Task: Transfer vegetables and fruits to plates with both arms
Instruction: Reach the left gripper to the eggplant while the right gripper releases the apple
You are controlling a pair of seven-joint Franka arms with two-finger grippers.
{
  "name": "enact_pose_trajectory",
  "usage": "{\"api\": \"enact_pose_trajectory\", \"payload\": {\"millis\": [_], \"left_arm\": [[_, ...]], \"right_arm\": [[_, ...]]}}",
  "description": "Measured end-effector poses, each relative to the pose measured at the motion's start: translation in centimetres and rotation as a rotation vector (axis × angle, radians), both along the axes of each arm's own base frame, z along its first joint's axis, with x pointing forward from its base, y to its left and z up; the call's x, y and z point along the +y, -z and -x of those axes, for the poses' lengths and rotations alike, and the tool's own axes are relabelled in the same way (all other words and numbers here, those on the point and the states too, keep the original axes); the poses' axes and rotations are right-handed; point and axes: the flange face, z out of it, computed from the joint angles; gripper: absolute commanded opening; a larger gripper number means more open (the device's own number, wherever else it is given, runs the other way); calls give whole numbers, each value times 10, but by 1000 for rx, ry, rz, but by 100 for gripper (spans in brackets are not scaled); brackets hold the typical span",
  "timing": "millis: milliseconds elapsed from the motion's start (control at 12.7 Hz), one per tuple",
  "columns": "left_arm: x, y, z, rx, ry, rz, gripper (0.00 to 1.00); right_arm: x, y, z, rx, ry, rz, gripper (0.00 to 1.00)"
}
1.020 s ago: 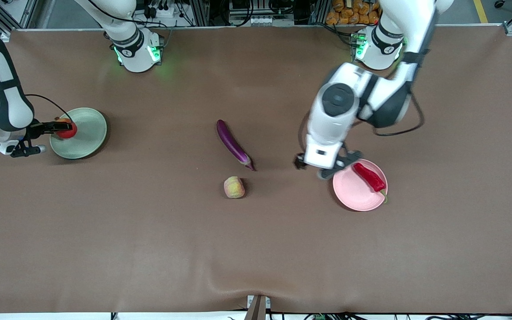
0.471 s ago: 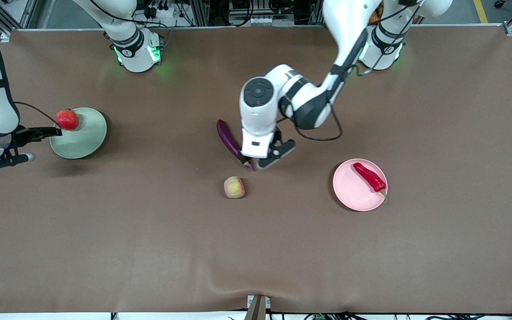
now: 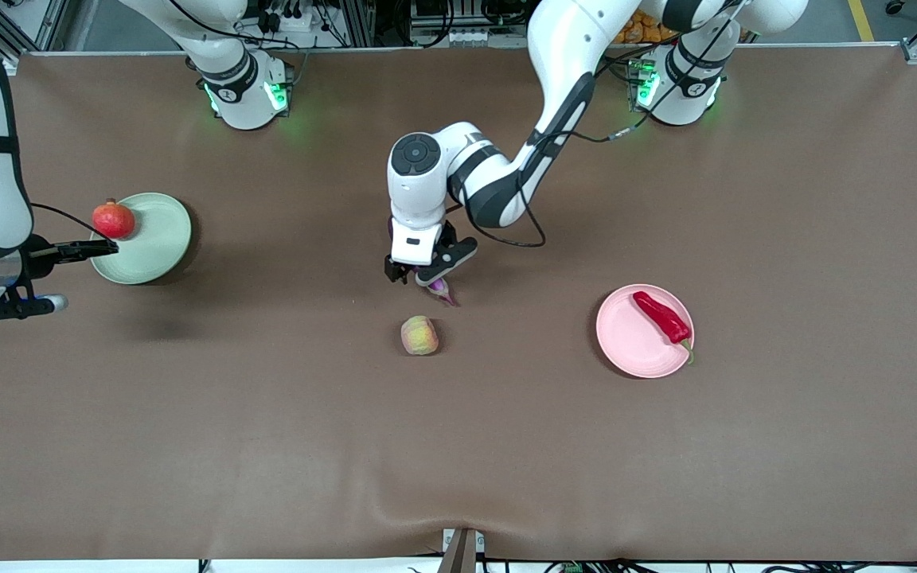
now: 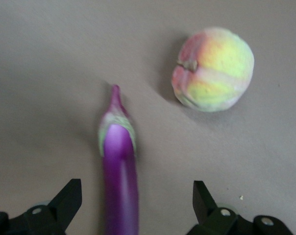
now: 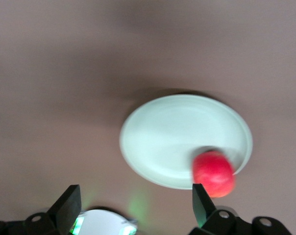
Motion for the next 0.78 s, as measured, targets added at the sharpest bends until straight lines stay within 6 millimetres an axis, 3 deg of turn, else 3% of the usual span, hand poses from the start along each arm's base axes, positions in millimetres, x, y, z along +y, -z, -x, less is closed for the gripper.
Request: {"api": "enact_pose_trajectory", "payload": {"millis": [471, 549, 628, 706, 785], "left_arm": [[-5, 56, 17, 20, 9, -40, 100], [-5, 62, 18, 24, 7, -47, 80], [-4, 68, 20, 22, 11, -58, 39], [-4, 73, 22, 13, 20, -73, 11], [-7, 73, 25, -3, 33, -82, 4]], "right_arm": [[82, -22, -22, 26, 160, 7, 100], [96, -27, -26, 24, 182, 10, 100], [110, -33, -29, 27, 208, 13, 100], [123, -40, -32, 34, 230, 17, 100], [134, -46, -34, 36, 241, 22, 100]]}}
